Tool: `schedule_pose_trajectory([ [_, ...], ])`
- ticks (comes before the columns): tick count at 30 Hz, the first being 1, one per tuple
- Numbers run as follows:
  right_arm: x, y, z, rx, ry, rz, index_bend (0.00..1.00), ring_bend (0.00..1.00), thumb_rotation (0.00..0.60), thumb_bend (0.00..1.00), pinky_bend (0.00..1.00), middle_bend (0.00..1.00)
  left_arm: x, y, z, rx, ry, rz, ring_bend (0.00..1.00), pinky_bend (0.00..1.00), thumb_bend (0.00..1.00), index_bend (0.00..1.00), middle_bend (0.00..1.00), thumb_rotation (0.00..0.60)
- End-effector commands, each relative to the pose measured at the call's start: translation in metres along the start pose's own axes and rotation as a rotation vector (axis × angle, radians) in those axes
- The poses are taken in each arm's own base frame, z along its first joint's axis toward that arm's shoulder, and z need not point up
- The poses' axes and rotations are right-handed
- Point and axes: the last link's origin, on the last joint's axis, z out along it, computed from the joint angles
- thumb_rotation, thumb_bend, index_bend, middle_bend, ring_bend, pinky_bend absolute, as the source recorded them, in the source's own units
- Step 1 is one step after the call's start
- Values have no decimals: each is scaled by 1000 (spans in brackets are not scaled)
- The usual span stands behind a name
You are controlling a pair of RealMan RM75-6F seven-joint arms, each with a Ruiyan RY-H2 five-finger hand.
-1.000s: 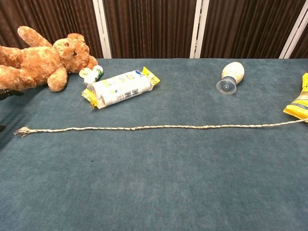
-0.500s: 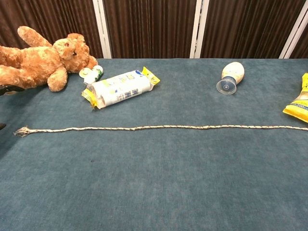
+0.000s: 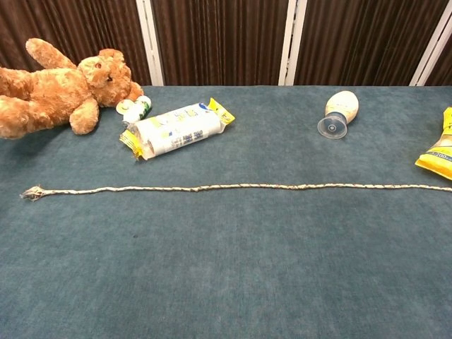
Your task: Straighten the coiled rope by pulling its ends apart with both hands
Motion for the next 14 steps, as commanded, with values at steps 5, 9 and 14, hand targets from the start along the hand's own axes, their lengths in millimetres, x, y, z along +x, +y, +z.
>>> schedule_pose_trajectory([
  [5, -1, -25, -91, -36, -61, 28, 0, 0, 478, 141, 0, 0, 12, -2, -83, 27, 63, 109, 0, 105, 388, 0, 0, 600],
  [9, 8, -23, -94, -46, -24, 61, 0, 0, 478, 142, 0, 0, 15, -4, -83, 40, 92, 111, 0, 92, 390, 0, 0, 600],
  [14, 10, -17, -94, -64, -25, 75, 0, 0, 479, 142, 0, 0, 15, -8, -82, 58, 67, 102, 0, 92, 392, 0, 0, 600],
])
